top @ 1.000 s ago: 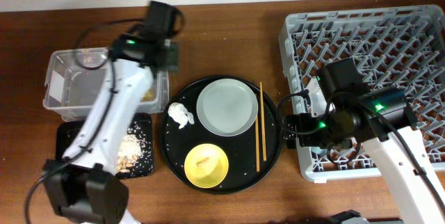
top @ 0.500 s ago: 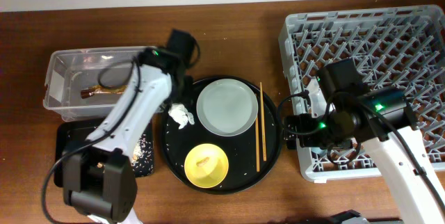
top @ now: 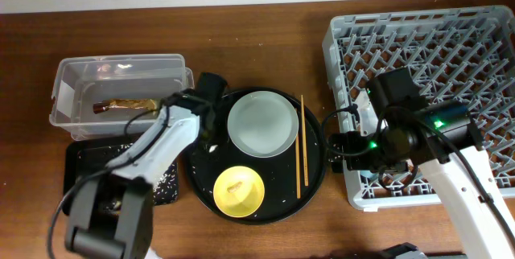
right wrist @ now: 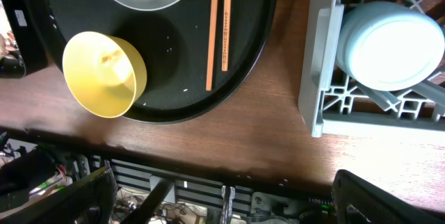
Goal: Sort waste into correct bins and load items into the dishwasher rack
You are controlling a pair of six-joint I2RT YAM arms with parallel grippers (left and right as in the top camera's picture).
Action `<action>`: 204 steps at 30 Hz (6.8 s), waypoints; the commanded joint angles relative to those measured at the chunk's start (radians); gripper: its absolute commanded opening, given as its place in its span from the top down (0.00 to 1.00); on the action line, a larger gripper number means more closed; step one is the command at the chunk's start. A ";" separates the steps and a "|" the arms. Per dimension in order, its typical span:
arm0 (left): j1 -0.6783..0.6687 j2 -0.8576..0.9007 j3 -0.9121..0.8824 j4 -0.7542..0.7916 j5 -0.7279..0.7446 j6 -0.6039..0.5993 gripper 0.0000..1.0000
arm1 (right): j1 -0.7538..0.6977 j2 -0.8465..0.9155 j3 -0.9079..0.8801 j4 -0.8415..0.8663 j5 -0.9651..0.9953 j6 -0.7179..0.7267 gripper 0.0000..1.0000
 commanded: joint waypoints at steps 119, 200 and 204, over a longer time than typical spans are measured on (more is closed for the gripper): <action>0.219 -1.750 -1.154 0.712 0.194 0.539 0.01 | 0.548 0.652 -0.002 0.404 0.227 0.275 0.96; 0.219 -1.750 -1.154 0.712 0.194 0.539 0.00 | 0.301 0.495 -0.359 0.682 0.312 0.082 0.71; 0.219 -1.750 -1.154 0.712 0.194 0.539 0.01 | 0.296 0.483 -0.320 0.692 0.320 0.071 0.63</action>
